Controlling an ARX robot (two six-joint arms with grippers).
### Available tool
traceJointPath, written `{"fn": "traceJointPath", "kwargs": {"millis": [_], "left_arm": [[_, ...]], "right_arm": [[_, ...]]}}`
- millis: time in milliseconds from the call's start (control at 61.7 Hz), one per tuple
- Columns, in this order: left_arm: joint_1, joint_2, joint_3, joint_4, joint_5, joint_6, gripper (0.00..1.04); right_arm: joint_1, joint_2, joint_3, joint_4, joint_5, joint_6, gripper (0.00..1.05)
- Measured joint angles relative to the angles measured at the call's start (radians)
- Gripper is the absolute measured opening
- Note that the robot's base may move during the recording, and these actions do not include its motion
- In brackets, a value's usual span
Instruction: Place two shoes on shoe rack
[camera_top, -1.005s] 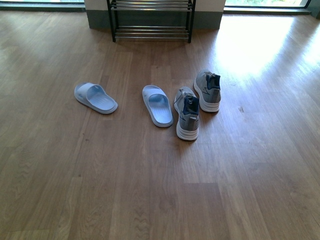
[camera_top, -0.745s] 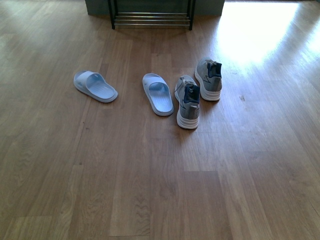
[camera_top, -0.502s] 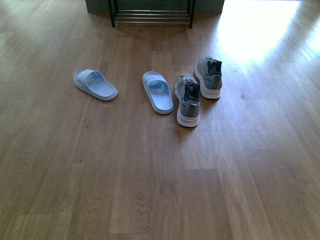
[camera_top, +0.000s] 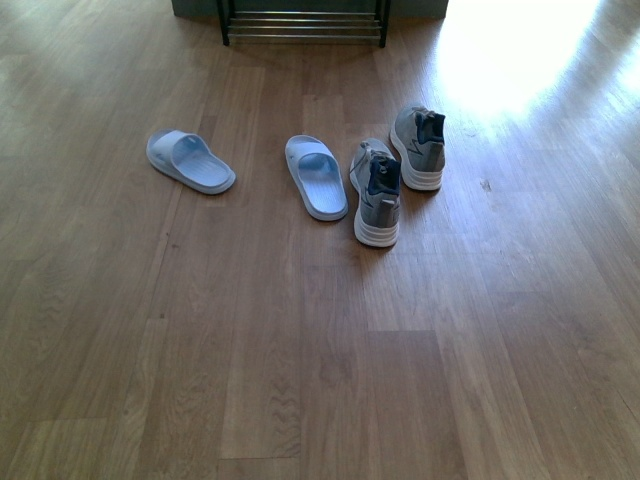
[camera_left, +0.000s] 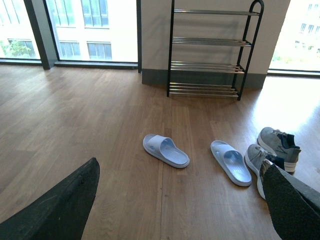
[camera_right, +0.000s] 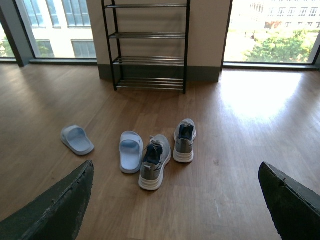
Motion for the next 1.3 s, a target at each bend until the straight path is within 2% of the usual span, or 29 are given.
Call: {"fn": "traceJointPath", "kwargs": {"millis": [1296], "left_arm": [[0.0, 0.0, 0.0, 0.0, 0.0, 0.0, 0.95]], "right_arm": [[0.0, 0.001, 0.0, 0.0, 0.0, 0.0, 0.96]]}}
